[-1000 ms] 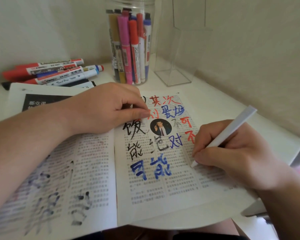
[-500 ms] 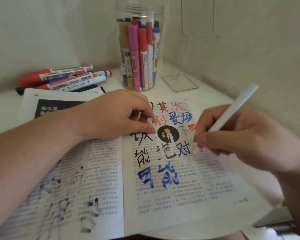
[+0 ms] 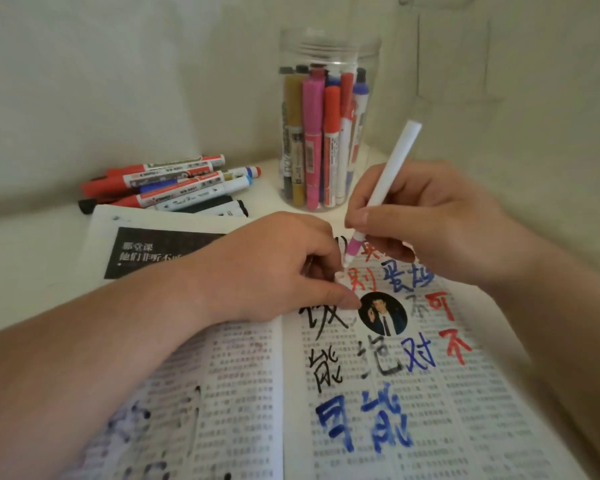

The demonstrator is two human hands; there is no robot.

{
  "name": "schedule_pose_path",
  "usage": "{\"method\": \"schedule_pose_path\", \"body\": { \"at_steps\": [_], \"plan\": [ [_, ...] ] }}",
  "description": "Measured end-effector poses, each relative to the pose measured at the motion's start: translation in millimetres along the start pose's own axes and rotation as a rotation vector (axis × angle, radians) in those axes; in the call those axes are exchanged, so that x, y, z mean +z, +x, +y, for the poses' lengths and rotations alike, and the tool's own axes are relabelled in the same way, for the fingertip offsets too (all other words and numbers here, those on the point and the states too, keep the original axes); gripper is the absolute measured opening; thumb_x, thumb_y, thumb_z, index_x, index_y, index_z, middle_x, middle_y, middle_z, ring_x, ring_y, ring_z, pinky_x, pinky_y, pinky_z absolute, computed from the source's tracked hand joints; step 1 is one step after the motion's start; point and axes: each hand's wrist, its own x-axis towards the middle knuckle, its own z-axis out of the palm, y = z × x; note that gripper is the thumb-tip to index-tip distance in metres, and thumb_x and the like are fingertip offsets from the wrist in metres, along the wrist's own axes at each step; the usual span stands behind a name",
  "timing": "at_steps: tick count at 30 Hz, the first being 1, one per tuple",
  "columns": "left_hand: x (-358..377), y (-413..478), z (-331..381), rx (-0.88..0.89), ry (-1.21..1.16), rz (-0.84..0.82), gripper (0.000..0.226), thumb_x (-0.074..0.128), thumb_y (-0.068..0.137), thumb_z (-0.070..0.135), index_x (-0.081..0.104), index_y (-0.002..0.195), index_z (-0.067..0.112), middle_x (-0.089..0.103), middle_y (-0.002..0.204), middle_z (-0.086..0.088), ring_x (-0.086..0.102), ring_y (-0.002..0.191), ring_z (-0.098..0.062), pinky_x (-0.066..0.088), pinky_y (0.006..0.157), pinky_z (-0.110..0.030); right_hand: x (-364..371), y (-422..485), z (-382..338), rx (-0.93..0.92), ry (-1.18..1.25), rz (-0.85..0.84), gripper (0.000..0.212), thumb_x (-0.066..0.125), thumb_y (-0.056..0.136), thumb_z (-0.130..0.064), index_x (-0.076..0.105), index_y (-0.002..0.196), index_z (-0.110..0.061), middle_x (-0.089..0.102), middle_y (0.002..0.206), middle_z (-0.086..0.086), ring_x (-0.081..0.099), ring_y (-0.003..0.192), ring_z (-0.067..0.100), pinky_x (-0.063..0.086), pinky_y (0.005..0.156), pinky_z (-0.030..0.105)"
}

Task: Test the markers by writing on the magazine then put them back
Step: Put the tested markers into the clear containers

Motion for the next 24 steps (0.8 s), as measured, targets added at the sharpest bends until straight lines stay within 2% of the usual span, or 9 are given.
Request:
{"method": "schedule_pose_path", "body": {
  "at_steps": [3,5,9,13,17,19,21,22,24],
  "plan": [
    [-0.1,-0.8,1.9,-0.021,-0.002,-0.003,0.033,0.076,0.073,0.059,0.073,0.083,0.028,0.066,0.084,0.011,0.060,0.077,-0.005,0.047,0.066,-0.021,0.4,-1.2,1.3,-0.004,0.024,0.015,0.007,0.067,0.082,-0.010,0.066,0.077,-0.005,0.056,0.058,0.009,0.047,0.047,0.011,0.038,0.047,0.016],
    [0.3,-1.0,2.3,-0.033,0.016,0.002,0.034,0.076,0.072,0.060,0.073,0.084,0.028,0.066,0.083,0.011,0.059,0.077,-0.005,0.045,0.064,-0.017,1.3,-2.2,0.0,-0.011,0.011,-0.019,0.008,0.067,0.084,-0.009,0.065,0.078,-0.003,0.057,0.056,-0.002,0.049,0.047,0.006,0.038,0.048,0.013],
    [0.6,-0.9,3.4,-0.053,0.025,0.014,0.037,0.076,0.071,0.062,0.072,0.084,0.028,0.062,0.077,0.013,0.058,0.073,-0.004,0.045,0.062,-0.018,3.5,-3.3,1.0,-0.011,-0.065,-0.098,0.007,0.065,0.086,-0.009,0.067,0.081,-0.005,0.061,0.057,-0.011,0.055,0.051,0.001,0.042,0.055,0.011],
    [0.7,-1.9,5.3,-0.069,-0.026,0.011,0.035,0.080,0.072,0.056,0.074,0.089,0.027,0.064,0.076,0.011,0.061,0.072,-0.006,0.050,0.064,-0.024,5.6,-1.5,4.0,0.042,-0.199,-0.106,0.007,0.068,0.083,-0.023,0.072,0.081,-0.018,0.072,0.075,0.002,0.066,0.069,0.014,0.051,0.069,0.034],
    [1.2,-2.0,1.9,-0.078,-0.087,0.043,0.037,0.081,0.070,0.056,0.075,0.088,0.025,0.066,0.077,0.005,0.062,0.070,-0.011,0.054,0.069,-0.040,3.0,-2.2,5.1,0.006,-0.239,-0.096,0.009,0.072,0.083,-0.025,0.076,0.084,-0.017,0.073,0.081,0.014,0.070,0.077,0.037,0.057,0.076,0.059],
    [0.9,-2.4,0.7,-0.090,-0.118,0.069,0.033,0.082,0.070,0.054,0.075,0.085,0.026,0.068,0.079,0.004,0.064,0.073,-0.012,0.054,0.072,-0.042,1.7,-2.9,6.5,-0.031,-0.239,-0.098,0.015,0.073,0.085,-0.026,0.076,0.087,-0.012,0.070,0.082,0.025,0.066,0.078,0.048,0.053,0.072,0.064],
    [0.8,-2.4,0.2,-0.095,-0.130,0.083,0.026,0.082,0.073,0.050,0.077,0.087,0.028,0.070,0.084,0.009,0.067,0.079,-0.009,0.054,0.077,-0.038,2.5,-3.4,6.5,-0.078,-0.213,-0.063,0.020,0.074,0.087,-0.026,0.074,0.090,-0.005,0.065,0.081,0.032,0.062,0.072,0.049,0.053,0.066,0.061],
    [0.8,-2.3,0.2,-0.094,-0.129,0.083,0.023,0.082,0.074,0.048,0.078,0.087,0.029,0.071,0.085,0.012,0.066,0.080,-0.006,0.053,0.077,-0.033,3.0,-3.4,6.0,-0.107,-0.189,-0.019,0.020,0.074,0.087,-0.024,0.073,0.092,-0.004,0.063,0.078,0.031,0.060,0.067,0.045,0.053,0.062,0.055],
    [0.9,-1.3,-0.4,-0.087,-0.098,0.075,0.019,0.080,0.076,0.049,0.076,0.082,0.032,0.068,0.083,0.015,0.063,0.079,-0.005,0.050,0.072,-0.026,3.6,-2.7,3.5,-0.180,-0.118,0.081,0.014,0.074,0.088,-0.017,0.069,0.094,-0.006,0.061,0.070,0.018,0.055,0.060,0.030,0.048,0.057,0.038]
  ]
}}
